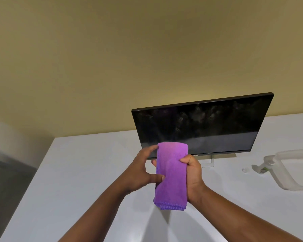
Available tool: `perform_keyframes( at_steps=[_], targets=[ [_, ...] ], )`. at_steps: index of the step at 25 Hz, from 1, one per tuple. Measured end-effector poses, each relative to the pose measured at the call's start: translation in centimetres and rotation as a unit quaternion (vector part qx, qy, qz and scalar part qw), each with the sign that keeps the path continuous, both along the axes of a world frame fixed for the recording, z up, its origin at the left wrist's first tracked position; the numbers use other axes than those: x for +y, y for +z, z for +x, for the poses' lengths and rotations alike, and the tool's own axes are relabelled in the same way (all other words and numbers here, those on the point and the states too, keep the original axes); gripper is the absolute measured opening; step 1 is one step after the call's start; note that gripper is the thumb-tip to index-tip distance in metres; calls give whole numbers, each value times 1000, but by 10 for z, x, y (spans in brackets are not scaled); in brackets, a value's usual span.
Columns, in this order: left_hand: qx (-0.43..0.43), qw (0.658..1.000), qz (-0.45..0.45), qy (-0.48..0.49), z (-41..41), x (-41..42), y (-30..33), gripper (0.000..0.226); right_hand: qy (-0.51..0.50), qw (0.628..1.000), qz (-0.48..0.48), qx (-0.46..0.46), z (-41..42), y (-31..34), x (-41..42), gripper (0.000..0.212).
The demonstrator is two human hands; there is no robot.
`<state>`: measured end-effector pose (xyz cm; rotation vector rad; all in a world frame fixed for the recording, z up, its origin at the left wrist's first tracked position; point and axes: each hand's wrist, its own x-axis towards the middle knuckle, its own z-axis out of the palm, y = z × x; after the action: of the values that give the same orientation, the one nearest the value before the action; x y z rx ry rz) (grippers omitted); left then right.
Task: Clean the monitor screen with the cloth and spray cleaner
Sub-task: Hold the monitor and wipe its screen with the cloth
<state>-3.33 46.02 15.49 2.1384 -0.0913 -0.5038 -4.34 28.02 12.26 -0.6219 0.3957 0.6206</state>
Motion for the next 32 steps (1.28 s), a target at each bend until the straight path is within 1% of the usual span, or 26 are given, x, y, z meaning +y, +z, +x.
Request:
perform_keyframes(
  at_steps=[2, 4, 8, 11, 12, 14, 17, 18, 19, 21, 22, 23, 24, 25, 27, 28, 30, 32],
  targets=[
    [-5, 999, 22, -46, 9, 0, -1, 95, 3, 1000, 6, 2, 1, -3, 0, 62],
    [17, 997, 32, -62, 16, 0, -3, 94, -5, 1000, 14, -3, 3, -5, 1, 61],
    [25, 996, 15, -79, 23, 5, -8, 100, -21, 999, -8, -22, 4, -7, 7, 59],
    [39, 994, -4, -103, 31, 17, -11, 92, -25, 998, -42, -27, 8, -9, 22, 61],
    [41, 993, -10, -109, 35, 23, -12, 91, -32, 998, -51, -30, 9, -10, 28, 57],
    [42, 991, -11, -125, 43, 37, -12, 93, -48, 996, -61, -37, 14, -8, 40, 48],
    [20, 989, 14, -146, 57, 63, -12, 103, -61, 994, -92, -26, 22, -7, 58, 55],
    [-1, 988, 26, -152, 63, 74, -11, 104, -69, 992, -105, -20, 25, -7, 65, 57],
    [-41, 987, 29, -153, 69, 83, -10, 100, -80, 989, -125, -16, 28, -7, 71, 57],
    [-176, 976, 10, -127, 83, 94, -8, 77, -109, 979, -169, -12, 32, -7, 83, 62],
    [-248, 964, 0, -97, 90, 96, -6, 64, -125, 976, -175, -17, 34, -6, 88, 65],
    [-303, 951, -10, -65, 99, 95, -4, 58, -145, 973, -178, -30, 37, -6, 92, 66],
    [-338, 940, -18, -37, 107, 93, -1, 59, -164, 966, -193, -49, 39, -5, 97, 65],
    [-358, 933, -22, -18, 116, 90, 2, 65, -179, 955, -226, -71, 42, -4, 100, 63],
    [-367, 930, -11, -14, 131, 84, 4, 76, -196, 922, -314, -118, 53, -3, 105, 61],
    [-370, 929, 7, -23, 138, 82, 4, 78, -202, 902, -355, -143, 59, -3, 106, 58],
    [-389, 919, 42, -44, 148, 82, 1, 72, -216, 859, -424, -187, 72, -4, 108, 53],
    [-394, 917, 32, -50, 154, 83, -3, 63, -233, 808, -493, -222, 81, -7, 107, 53]
  ],
)
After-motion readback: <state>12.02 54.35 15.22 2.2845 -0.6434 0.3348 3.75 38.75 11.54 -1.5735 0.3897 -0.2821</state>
